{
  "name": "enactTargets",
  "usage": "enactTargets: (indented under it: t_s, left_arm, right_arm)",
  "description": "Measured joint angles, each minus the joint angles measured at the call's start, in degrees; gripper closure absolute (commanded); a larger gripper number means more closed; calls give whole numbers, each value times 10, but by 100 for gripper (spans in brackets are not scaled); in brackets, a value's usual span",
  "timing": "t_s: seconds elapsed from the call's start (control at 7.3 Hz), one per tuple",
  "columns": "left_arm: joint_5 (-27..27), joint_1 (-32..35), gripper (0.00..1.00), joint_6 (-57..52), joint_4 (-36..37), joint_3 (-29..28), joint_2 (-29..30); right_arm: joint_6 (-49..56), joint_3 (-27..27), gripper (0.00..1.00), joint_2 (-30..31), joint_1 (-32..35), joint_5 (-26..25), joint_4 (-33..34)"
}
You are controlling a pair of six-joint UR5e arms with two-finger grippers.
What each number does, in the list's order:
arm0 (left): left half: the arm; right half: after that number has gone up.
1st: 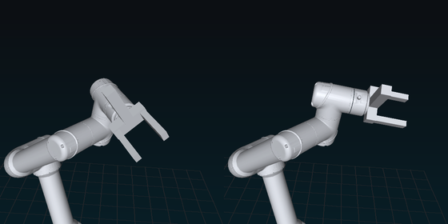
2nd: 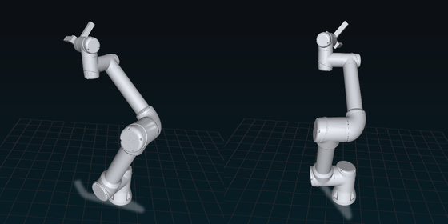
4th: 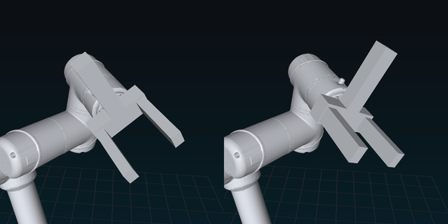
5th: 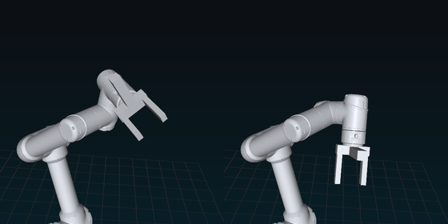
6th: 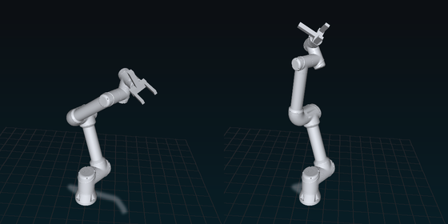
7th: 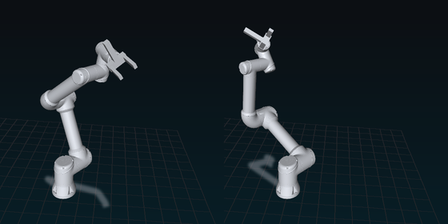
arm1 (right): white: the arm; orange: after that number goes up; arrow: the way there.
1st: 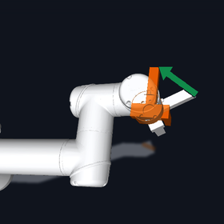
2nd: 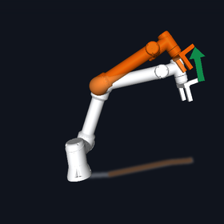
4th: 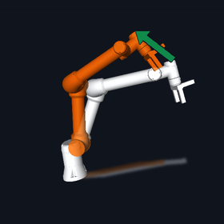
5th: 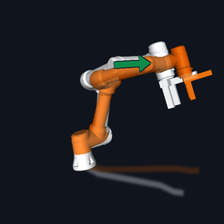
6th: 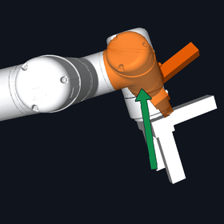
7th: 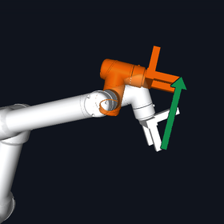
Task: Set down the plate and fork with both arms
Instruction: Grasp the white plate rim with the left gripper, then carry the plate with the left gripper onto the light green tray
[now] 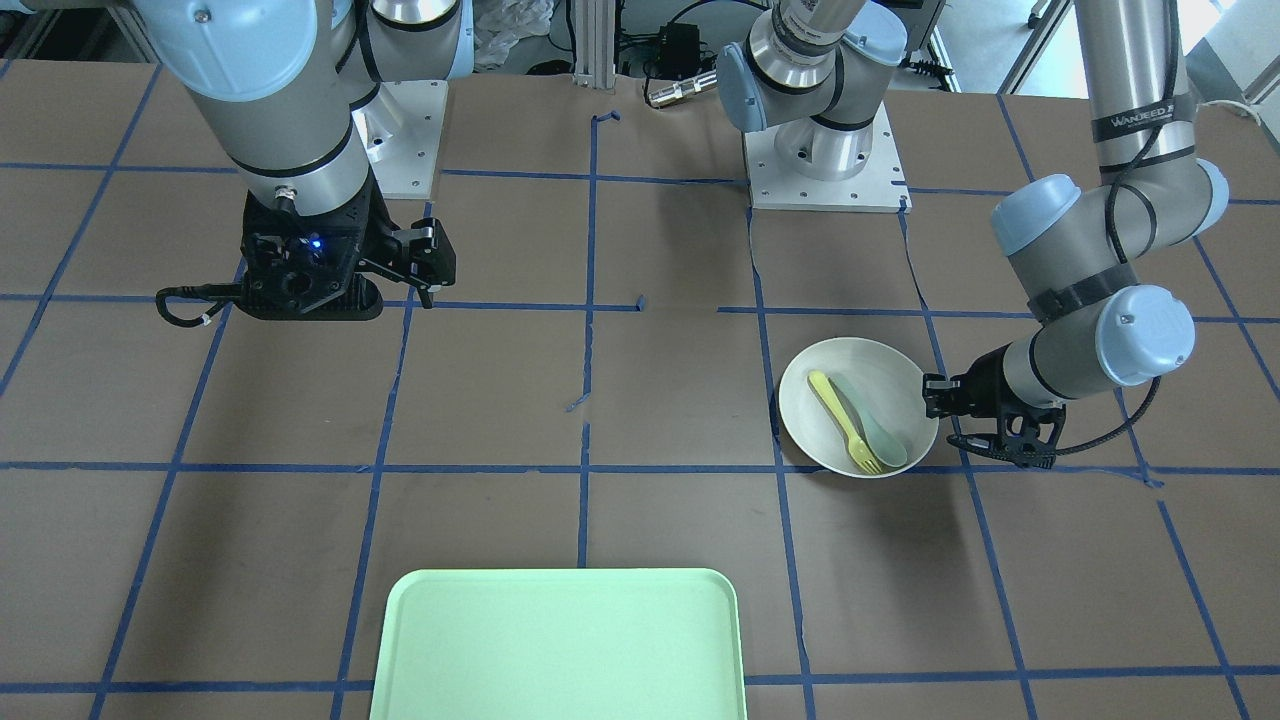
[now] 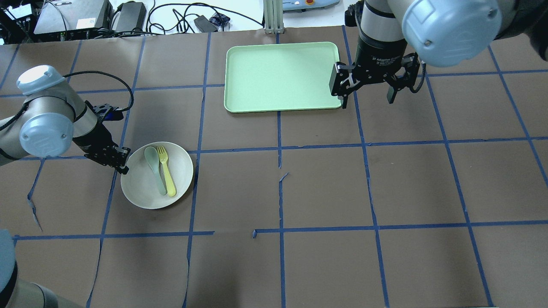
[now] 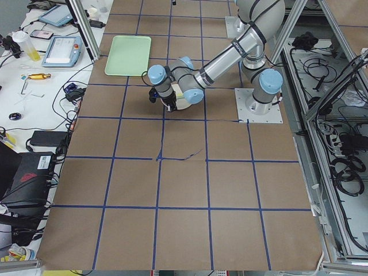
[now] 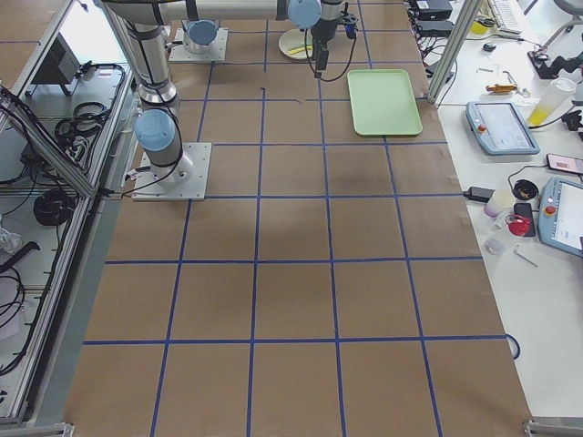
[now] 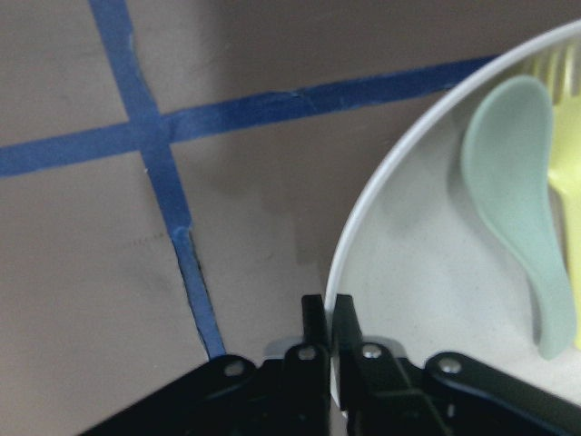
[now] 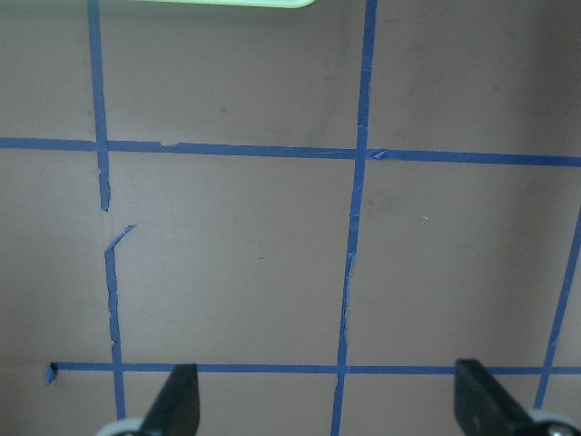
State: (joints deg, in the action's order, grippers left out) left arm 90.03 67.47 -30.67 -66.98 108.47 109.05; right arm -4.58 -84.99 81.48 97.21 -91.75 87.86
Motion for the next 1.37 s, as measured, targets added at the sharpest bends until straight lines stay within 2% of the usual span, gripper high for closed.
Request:
enactTargets:
  t_s: [0.55, 0.82, 1.37]
  left_arm:
    - [-20, 1, 100, 0, -88, -65, -4]
    - [-70, 18, 100, -1, -95, -90, 6]
    - [-146, 104, 100, 25, -87, -162, 35]
  right_arm:
    - [2, 0, 0, 0, 0, -3, 2]
    - [3, 0, 0, 0, 0, -5, 0]
    - [7, -1, 0, 0, -1, -5, -5]
